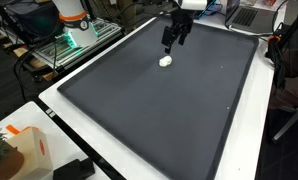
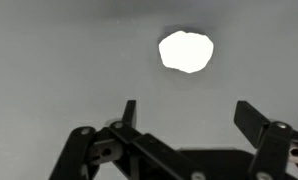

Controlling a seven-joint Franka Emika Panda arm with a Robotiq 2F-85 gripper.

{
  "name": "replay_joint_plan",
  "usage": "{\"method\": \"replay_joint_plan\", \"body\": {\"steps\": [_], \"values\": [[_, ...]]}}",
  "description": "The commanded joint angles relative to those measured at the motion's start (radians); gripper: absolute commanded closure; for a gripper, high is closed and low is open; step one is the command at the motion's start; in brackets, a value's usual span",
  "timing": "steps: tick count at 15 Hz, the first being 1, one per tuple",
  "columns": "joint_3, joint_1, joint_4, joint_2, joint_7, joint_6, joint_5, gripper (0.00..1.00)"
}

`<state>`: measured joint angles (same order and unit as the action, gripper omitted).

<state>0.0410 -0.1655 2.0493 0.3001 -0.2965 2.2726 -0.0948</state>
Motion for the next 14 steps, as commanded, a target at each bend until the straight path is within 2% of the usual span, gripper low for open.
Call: {"method": "replay_joint_plan", "body": {"steps": [1,3,12,14], "values": [[-0.018,0.018,-0.008,0.006,-0.004,-0.003,-0.007,0.00],[-0.032,0.033,-0.051,0.037,0.019,-0.053,0.050,0.00],[-0.041,0.063,-0.280,0.174,0.050,-0.292,0.101,0.00],[-0.055,0.084,-0.325,0.207,0.094,-0.332,0.150,0.00]]}}
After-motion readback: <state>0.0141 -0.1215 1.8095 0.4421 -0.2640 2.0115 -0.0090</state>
